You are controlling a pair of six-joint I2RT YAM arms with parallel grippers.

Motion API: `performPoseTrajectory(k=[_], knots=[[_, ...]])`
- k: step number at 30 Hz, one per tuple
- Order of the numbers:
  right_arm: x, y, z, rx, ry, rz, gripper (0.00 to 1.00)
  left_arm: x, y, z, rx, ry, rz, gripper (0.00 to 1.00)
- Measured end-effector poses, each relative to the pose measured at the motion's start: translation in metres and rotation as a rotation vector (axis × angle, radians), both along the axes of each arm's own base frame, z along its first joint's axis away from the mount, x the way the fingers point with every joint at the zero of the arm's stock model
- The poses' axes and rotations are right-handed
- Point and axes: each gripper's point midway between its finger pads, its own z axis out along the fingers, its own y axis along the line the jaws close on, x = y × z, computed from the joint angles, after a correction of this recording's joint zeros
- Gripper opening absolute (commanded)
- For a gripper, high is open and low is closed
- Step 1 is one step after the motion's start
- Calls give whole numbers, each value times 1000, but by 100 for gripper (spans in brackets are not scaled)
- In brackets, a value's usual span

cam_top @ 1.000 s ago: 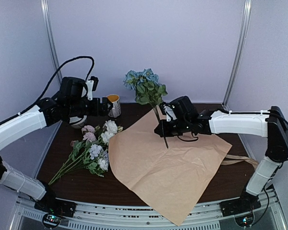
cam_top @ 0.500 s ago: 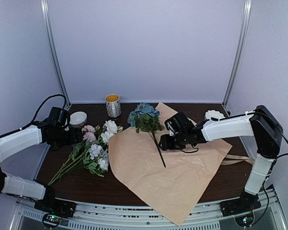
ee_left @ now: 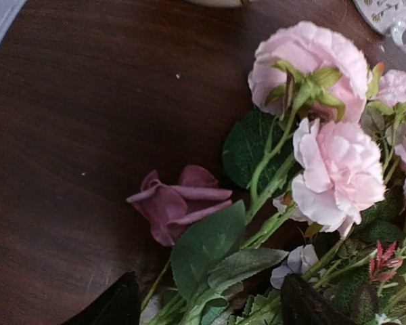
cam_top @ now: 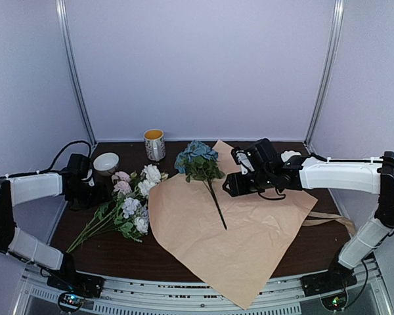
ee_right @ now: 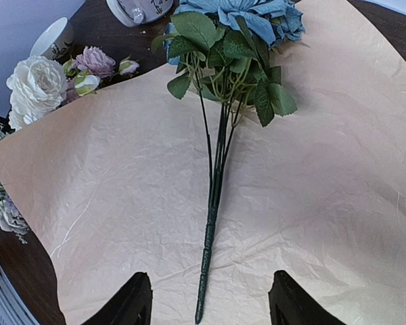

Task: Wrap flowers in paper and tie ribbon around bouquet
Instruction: Pick up the fake flower from the corner of the board, then pass from the left arm to the right

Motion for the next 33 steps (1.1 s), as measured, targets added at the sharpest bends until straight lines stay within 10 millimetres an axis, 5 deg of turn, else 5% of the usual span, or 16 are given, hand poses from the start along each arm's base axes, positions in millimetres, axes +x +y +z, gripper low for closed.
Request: performPoseTrajectory(k=[4, 7, 14, 18, 33], knots=[[-2, -3, -5, -27, 8, 13, 61, -2, -7, -27, -14, 83, -47, 75], [-3, -3, -8, -38, 13, 19, 61, -6, -6, -44, 4, 136, -62, 57], [-6, -4, -16, -55, 33, 31, 64, 11, -4, -29, 44, 80, -95, 26], [-7, -5, -20, -69, 45, 34, 64, 17, 0, 7, 89, -37, -126, 0], [-8, -11, -10, -106, 37, 38, 64, 12, 16, 136, 261, -320, -135, 0]])
